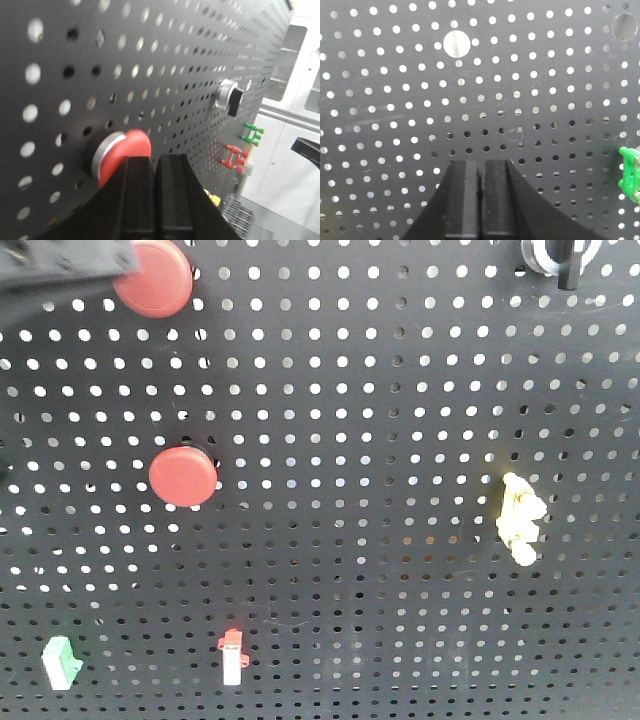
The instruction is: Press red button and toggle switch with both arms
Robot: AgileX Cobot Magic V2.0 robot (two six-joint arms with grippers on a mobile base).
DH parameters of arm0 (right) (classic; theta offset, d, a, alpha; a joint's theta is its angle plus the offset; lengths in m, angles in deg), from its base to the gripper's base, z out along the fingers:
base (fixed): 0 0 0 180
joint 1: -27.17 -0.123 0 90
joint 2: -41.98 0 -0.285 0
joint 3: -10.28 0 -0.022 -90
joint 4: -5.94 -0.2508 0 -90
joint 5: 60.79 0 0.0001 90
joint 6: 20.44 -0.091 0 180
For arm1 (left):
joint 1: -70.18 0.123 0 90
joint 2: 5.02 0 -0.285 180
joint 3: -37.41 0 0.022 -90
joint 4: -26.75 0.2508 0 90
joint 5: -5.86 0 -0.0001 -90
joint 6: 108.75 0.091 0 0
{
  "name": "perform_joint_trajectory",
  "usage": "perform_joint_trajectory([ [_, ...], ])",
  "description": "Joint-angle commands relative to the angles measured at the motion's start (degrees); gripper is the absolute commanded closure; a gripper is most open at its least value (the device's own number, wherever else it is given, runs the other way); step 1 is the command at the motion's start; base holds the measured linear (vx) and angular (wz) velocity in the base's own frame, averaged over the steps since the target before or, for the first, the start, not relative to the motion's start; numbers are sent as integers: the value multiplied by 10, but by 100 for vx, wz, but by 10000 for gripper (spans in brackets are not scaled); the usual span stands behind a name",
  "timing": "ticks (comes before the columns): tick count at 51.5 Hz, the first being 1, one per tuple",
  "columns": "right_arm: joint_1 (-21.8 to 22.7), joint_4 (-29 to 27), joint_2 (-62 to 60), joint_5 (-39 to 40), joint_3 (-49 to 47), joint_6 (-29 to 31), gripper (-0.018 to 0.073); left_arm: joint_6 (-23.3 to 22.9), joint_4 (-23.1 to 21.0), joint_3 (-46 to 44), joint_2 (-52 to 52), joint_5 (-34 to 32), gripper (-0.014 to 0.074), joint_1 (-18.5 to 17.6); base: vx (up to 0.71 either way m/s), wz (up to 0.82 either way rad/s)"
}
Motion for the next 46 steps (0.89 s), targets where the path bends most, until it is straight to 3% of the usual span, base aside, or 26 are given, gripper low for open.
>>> perform_joint_trajectory([
  [1,0,2,7,42,-17,1,562,-12,-26,-17,-9,-50,594,-2,0,0],
  [15,0,2,7,42,-17,2,562,-18,-25,-17,-22,-73,594,-2,0,0],
  [21,0,1,7,42,-17,2,562,21,-16,-17,-1,-40,594,-2,0,0],
  [28,0,-26,5,28,-17,2,562,44,55,4,56,-23,594,-2,0,0],
  [34,0,-69,5,-6,-17,49,562,1,139,72,134,-72,594,-1,0,0],
  [36,-1,-110,5,-15,-17,87,562,-33,178,114,167,-88,594,-1,0,0],
  [41,-1,-250,13,-19,-20,212,562,-79,226,196,239,-108,594,-1,0,0],
  [46,-1,-450,39,-47,-38,372,562,-88,235,270,296,-124,594,-1,0,0],
])
